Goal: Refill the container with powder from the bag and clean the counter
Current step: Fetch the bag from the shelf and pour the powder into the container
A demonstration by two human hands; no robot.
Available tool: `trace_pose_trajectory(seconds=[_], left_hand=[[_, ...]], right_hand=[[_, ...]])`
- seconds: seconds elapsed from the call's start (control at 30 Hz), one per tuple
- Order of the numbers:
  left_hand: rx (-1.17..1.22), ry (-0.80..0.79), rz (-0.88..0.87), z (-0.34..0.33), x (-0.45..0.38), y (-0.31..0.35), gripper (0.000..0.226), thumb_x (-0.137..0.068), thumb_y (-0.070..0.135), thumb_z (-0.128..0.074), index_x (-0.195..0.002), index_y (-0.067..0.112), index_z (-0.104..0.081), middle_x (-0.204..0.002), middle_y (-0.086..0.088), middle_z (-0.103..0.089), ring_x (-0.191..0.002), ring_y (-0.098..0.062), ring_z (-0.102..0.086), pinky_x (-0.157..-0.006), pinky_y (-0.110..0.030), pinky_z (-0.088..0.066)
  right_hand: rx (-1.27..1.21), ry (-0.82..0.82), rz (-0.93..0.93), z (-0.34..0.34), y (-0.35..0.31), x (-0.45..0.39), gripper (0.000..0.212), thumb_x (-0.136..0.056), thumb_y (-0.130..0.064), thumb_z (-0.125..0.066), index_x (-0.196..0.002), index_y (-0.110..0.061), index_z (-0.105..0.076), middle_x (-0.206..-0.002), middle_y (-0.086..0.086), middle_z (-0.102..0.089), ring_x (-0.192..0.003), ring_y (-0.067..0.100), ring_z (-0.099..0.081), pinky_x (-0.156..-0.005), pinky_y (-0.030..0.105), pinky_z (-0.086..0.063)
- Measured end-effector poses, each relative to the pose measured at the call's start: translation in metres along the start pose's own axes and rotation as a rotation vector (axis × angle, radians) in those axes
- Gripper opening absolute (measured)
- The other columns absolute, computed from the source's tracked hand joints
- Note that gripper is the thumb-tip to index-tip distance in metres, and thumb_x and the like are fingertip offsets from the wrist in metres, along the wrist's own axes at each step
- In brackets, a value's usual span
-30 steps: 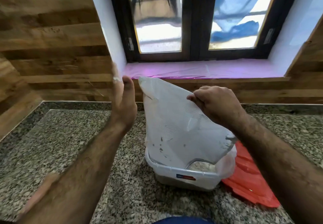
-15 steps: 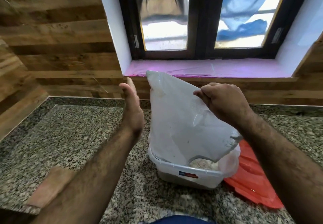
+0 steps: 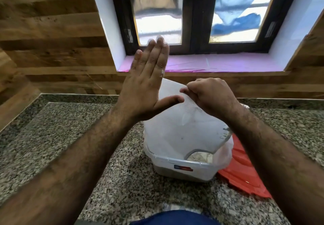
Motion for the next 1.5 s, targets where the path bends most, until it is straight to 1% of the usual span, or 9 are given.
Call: trace_pose_trajectory(seconds=[0.1,0.3,0.47,0.53,0.63,0.73,0.9,1.0,1.5], left_hand=[[-0.071,-0.329,0.02,-0.013,0.001,0.002,0.126,-0.082,0.1,-0.004,-0.172,0.013,-0.019,-0.179,-0.008,-0.021,-0.167,-0.022,-0.014,-0.136,-0.051,-0.003],[-0.065,-0.034,-0.038,-0.026,-0.004,-0.008,0.103,-0.087,0.096,-0.03,-0.13,0.01,-0.069,-0.121,-0.01,-0.075,-0.111,-0.031,-0.068,-0.105,-0.05,-0.047],[0.041,0.064,-0.109,-0.033,-0.014,-0.013,0.058,-0.095,0.076,-0.046,-0.073,0.022,-0.046,-0.064,0.007,-0.051,-0.06,-0.021,-0.049,-0.069,-0.035,-0.039],[0.052,0.054,-0.105,-0.033,-0.016,-0.014,0.059,-0.096,0.075,-0.043,-0.07,0.022,-0.044,-0.061,0.006,-0.05,-0.056,-0.021,-0.049,-0.066,-0.034,-0.04],[0.07,0.052,-0.071,-0.034,-0.022,-0.02,0.063,-0.091,0.078,-0.045,-0.068,0.02,-0.045,-0.06,0.003,-0.05,-0.054,-0.022,-0.048,-0.06,-0.032,-0.036],[0.054,0.082,-0.063,-0.032,-0.027,-0.024,0.06,-0.09,0.074,-0.047,-0.067,0.02,-0.044,-0.059,0.002,-0.05,-0.054,-0.021,-0.049,-0.061,-0.032,-0.035],[0.034,0.113,-0.094,-0.035,-0.029,-0.027,0.055,-0.091,0.064,-0.063,-0.065,0.02,-0.045,-0.057,0.002,-0.049,-0.051,-0.022,-0.048,-0.065,-0.031,-0.033],[0.038,0.172,-0.11,-0.032,-0.031,-0.031,0.056,-0.093,0.058,-0.071,-0.062,0.018,-0.046,-0.055,0.004,-0.043,-0.049,-0.022,-0.044,-0.064,-0.031,-0.033],[0.052,0.286,-0.136,-0.025,-0.022,-0.049,0.06,-0.099,0.061,-0.06,-0.063,0.017,-0.043,-0.054,0.002,-0.039,-0.049,-0.021,-0.039,-0.064,-0.031,-0.032]], right_hand=[[-0.017,-0.017,0.015,0.003,-0.005,-0.002,0.051,-0.106,-0.056,-0.041,-0.071,-0.022,-0.052,-0.066,-0.005,-0.05,-0.056,0.02,-0.046,-0.059,0.03,-0.035],[-0.085,-0.003,0.014,0.003,-0.006,-0.001,0.058,-0.105,-0.061,-0.035,-0.069,-0.02,-0.052,-0.062,-0.01,-0.044,-0.056,0.02,-0.045,-0.06,0.029,-0.032],[-0.38,-0.006,-0.072,0.015,-0.009,0.002,0.057,-0.096,-0.073,-0.054,-0.109,-0.024,-0.079,-0.099,-0.008,-0.079,-0.09,0.014,-0.071,-0.079,0.037,-0.055],[-0.279,0.135,-0.146,0.019,-0.014,0.011,0.085,-0.093,-0.08,-0.048,-0.147,-0.015,-0.062,-0.147,0.007,-0.066,-0.136,0.024,-0.06,-0.117,0.052,-0.044],[-0.213,0.223,-0.251,0.028,-0.03,0.03,0.105,-0.096,-0.083,-0.028,-0.168,-0.006,-0.028,-0.175,0.016,-0.026,-0.163,0.03,-0.024,-0.132,0.048,-0.017],[-0.318,-0.071,-0.301,0.017,-0.038,0.048,0.118,-0.088,-0.094,-0.002,-0.17,-0.012,-0.024,-0.177,0.011,-0.021,-0.165,0.026,-0.018,-0.133,0.049,-0.018],[-0.232,0.043,-0.331,0.012,-0.024,0.057,0.114,-0.092,-0.089,-0.011,-0.171,-0.008,-0.01,-0.18,0.015,-0.006,-0.167,0.029,-0.005,-0.134,0.049,-0.008],[-0.369,-0.086,-0.369,0.011,-0.014,0.054,0.116,-0.088,-0.095,-0.005,-0.165,-0.012,-0.036,-0.167,0.016,-0.043,-0.156,0.037,-0.037,-0.126,0.05,-0.033],[-0.258,-0.168,-0.301,0.006,-0.013,0.05,0.124,-0.084,-0.099,-0.008,-0.167,-0.01,-0.033,-0.174,0.011,-0.033,-0.162,0.021,-0.026,-0.134,0.048,-0.016]])
Point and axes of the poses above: each hand's wrist, its own x-axis away from the middle knuckle, its own z-axis out of the back of the hand, y = z × x, the point moved 1 cm from there along -x, towards the middle knuckle
